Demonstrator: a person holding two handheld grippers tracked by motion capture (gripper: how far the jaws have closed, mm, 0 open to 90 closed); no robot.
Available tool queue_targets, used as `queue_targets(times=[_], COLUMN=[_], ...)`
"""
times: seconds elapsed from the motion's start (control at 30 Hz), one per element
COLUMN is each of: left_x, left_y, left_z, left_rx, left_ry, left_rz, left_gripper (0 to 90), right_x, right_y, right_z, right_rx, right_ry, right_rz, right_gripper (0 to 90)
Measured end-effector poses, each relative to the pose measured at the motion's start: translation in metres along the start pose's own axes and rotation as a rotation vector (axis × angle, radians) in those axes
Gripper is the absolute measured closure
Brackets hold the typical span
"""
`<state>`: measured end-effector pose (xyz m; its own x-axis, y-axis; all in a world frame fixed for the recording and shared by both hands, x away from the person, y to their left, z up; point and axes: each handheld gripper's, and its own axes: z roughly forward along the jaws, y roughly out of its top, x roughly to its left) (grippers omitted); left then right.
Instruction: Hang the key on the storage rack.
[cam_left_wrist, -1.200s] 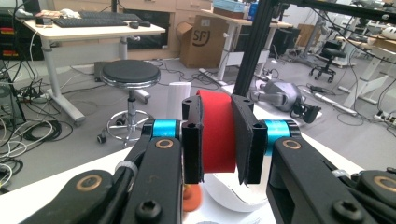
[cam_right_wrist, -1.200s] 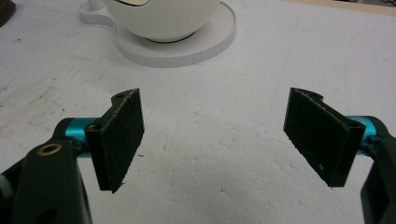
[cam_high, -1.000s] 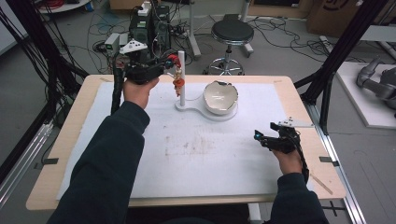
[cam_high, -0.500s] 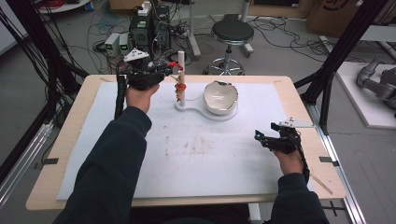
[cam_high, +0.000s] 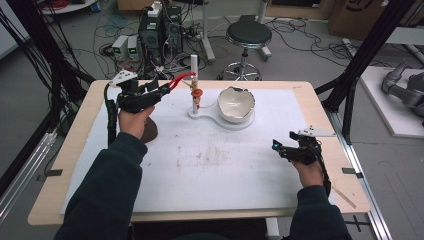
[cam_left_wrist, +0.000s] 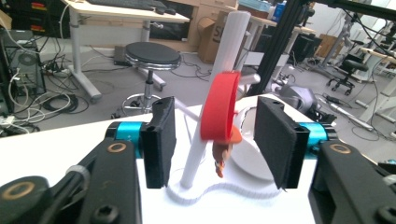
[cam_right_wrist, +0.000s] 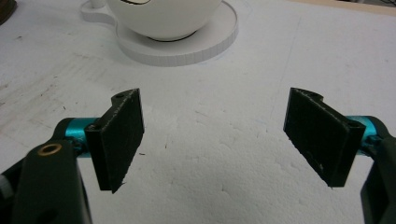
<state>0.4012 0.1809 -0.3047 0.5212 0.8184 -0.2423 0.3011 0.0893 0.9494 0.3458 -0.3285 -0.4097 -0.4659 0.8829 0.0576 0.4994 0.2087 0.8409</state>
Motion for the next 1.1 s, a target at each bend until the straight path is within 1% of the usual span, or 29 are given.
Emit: queue_targets(times=[0.03,0.07,0.17,0.2,0.27,0.33,0.37,0.4,0.43,0.47,0.5,0.6,0.67,0.7,0.77,0.8,0.83,0.87,0.9,0.93,0.97,1.0,1.03,1.07,1.1], left_x=[0.000,0.001,0.002,0.002,0.000,-0.002,-0.002,-0.003,-0.004,-0.003,-0.002,0.000,0.000,0.000,-0.001,-0.002,-0.001,0.000,0.001,0.004,0.009,0.012,0.019,0.022,0.029], left_y=[0.000,-0.002,-0.008,-0.010,-0.013,-0.019,-0.022,-0.024,-0.027,-0.031,-0.034,-0.042,-0.048,-0.052,-0.061,-0.066,-0.071,-0.076,-0.079,-0.084,-0.091,-0.093,-0.098,-0.101,-0.107], left_z=[0.000,-0.004,-0.015,-0.018,-0.022,-0.028,-0.030,-0.032,-0.035,-0.038,-0.040,-0.045,-0.050,-0.053,-0.059,-0.063,-0.067,-0.071,-0.074,-0.078,-0.081,-0.083,-0.085,-0.086,-0.087], left_rx=[0.000,-0.012,-0.028,-0.031,-0.036,-0.041,-0.043,-0.047,-0.050,-0.055,-0.054,-0.047,-0.044,-0.039,-0.015,-0.005,0.000,0.003,0.000,-0.004,-0.014,-0.005,0.003,-0.002,0.001], left_ry=[0.000,-0.004,-0.015,-0.021,-0.029,-0.047,-0.057,-0.057,-0.052,-0.044,-0.049,-0.051,-0.057,-0.060,-0.043,-0.028,-0.017,-0.013,-0.014,-0.005,0.007,0.015,0.031,0.044,0.059], left_rz=[0.000,-0.003,0.005,0.015,0.022,0.039,0.051,0.060,0.073,0.093,0.099,0.105,0.118,0.133,0.185,0.216,0.246,0.261,0.256,0.253,0.236,0.227,0.212,0.195,0.174], left_gripper=[46.3,46.3,45.8,45.4,44.7,44.2,39.6,37.1,37.1,32.9,30.5,29.8,29.1,29.0,26.6,21.2,21.2,18.6,18.6,18.6,18.6,18.6,18.6,18.6,18.6], right_x=[0.000,0.000,0.001,0.001,0.002,0.002,0.002,0.002,0.002,0.003,0.003,0.004,0.004,0.004,0.004,0.004,0.004,0.005,0.005,0.005,0.006,0.006,0.006,0.006,0.006], right_y=[0.000,0.000,0.000,0.000,0.001,0.001,0.001,0.001,0.001,0.001,0.001,0.001,0.002,0.002,0.003,0.003,0.003,0.004,0.004,0.004,0.005,0.005,0.006,0.006,0.007], right_z=[0.000,0.000,0.001,0.001,0.001,0.001,0.001,0.001,0.001,0.001,0.001,0.001,0.000,0.000,-0.001,-0.002,-0.002,-0.002,-0.003,-0.003,-0.003,-0.004,-0.004,-0.004,-0.004], right_rx=[0.001,0.001,0.002,0.001,0.002,0.002,-0.002,-0.005,-0.005,-0.005,-0.003,-0.003,-0.006,-0.011,-0.019,-0.021,-0.021,-0.024,-0.026,-0.026,-0.029,-0.033,-0.036,-0.036,-0.035], right_ry=[-0.001,-0.001,0.001,0.000,0.001,0.001,0.001,0.002,0.002,0.002,0.001,0.001,-0.002,-0.005,-0.009,-0.015,-0.015,-0.021,-0.023,-0.023,-0.029,-0.036,-0.041,-0.041,-0.044], right_rz=[0.000,0.000,-0.001,-0.004,-0.007,-0.007,-0.006,-0.010,-0.010,-0.010,-0.007,-0.015,-0.017,-0.022,-0.025,-0.031,-0.031,-0.039,-0.044,-0.044,-0.048,-0.051,-0.051,-0.051,-0.052], right_gripper=[20.3,20.3,20.3,20.3,20.3,20.3,20.3,20.3,20.3,20.2,20.3,20.3,20.2,20.3,20.3,20.2,20.2,20.2,20.2,20.2,20.2,20.2,20.2,20.2,20.2])
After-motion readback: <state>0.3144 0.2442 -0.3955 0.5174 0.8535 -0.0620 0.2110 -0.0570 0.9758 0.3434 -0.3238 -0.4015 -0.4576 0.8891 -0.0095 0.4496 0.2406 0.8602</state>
